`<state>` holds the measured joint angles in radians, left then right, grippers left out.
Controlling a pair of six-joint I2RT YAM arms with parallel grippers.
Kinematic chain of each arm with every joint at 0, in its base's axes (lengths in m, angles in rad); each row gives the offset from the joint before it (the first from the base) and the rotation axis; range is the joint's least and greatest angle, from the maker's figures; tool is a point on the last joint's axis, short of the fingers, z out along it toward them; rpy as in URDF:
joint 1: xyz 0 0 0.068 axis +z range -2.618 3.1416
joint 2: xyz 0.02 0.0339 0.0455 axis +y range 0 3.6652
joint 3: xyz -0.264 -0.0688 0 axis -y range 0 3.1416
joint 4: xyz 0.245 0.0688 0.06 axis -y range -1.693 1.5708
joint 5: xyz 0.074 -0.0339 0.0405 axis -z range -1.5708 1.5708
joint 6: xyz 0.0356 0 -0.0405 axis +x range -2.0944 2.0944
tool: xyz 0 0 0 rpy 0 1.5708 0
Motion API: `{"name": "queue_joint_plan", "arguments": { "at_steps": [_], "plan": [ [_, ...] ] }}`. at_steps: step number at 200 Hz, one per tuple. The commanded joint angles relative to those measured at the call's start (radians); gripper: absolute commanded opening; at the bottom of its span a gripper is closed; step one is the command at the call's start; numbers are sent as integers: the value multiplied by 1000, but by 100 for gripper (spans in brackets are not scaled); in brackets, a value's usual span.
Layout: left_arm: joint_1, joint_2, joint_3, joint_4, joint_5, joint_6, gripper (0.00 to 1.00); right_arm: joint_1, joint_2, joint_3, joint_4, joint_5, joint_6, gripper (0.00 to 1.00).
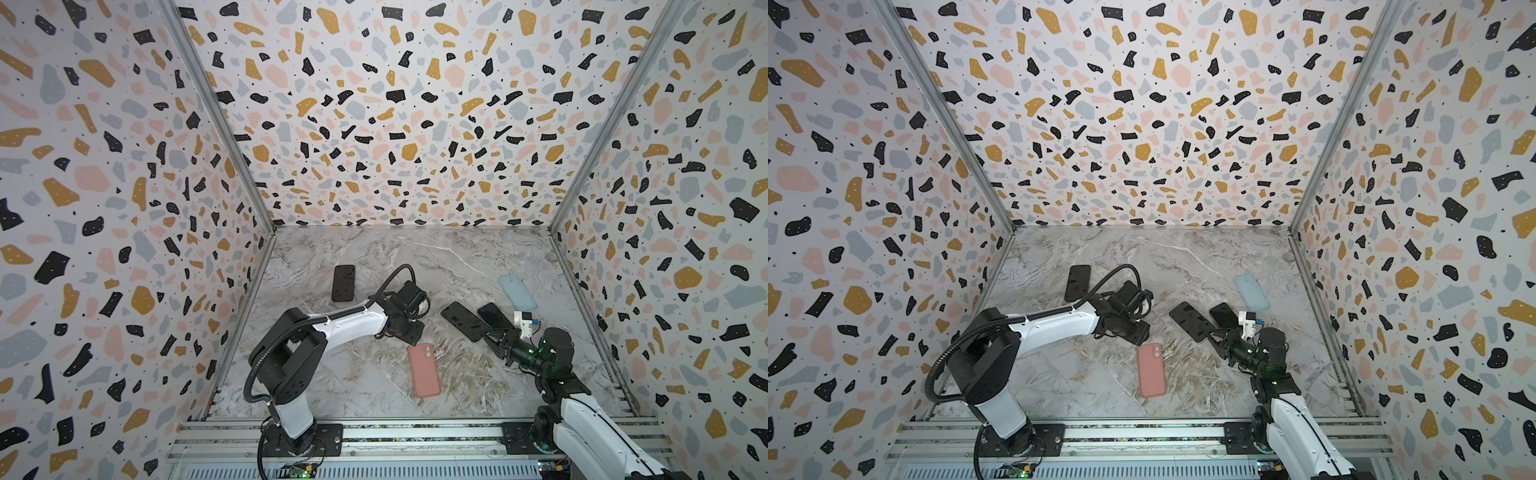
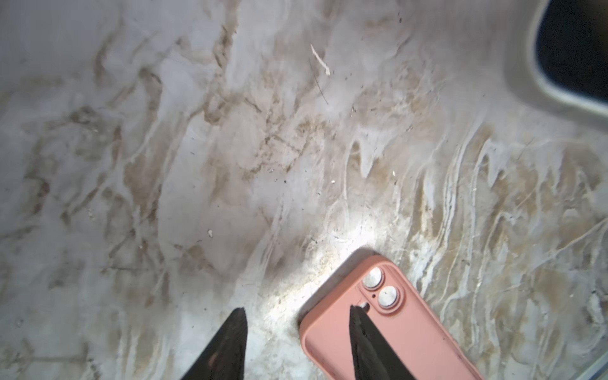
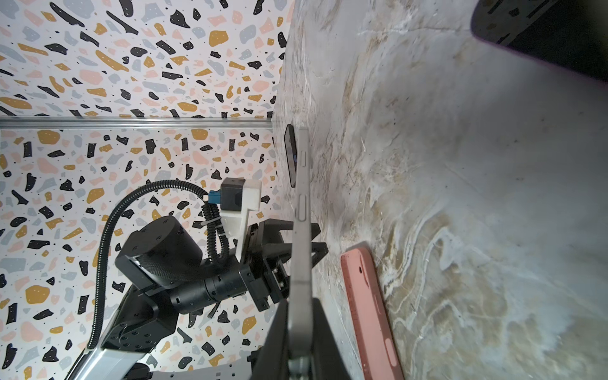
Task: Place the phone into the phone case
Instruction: 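Grasp the pink case edge with the left gripper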
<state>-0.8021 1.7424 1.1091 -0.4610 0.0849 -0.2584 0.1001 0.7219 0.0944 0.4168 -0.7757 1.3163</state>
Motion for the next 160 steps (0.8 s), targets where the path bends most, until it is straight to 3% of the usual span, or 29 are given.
{"name": "queue_joint_plan", "arguments": {
  "at_steps": [1, 67, 160],
  "plan": [
    [-23, 20, 33, -48, -65, 61, 51, -4, -7, 34, 25, -25, -23, 0],
    [-68, 90, 69, -54, -86, 90, 50, -4, 3, 29, 19, -31, -32, 0],
    [-68, 91, 34, -47, -97, 84, 28, -5, 10, 23, 12, -34, -45, 0]
  ]
}}
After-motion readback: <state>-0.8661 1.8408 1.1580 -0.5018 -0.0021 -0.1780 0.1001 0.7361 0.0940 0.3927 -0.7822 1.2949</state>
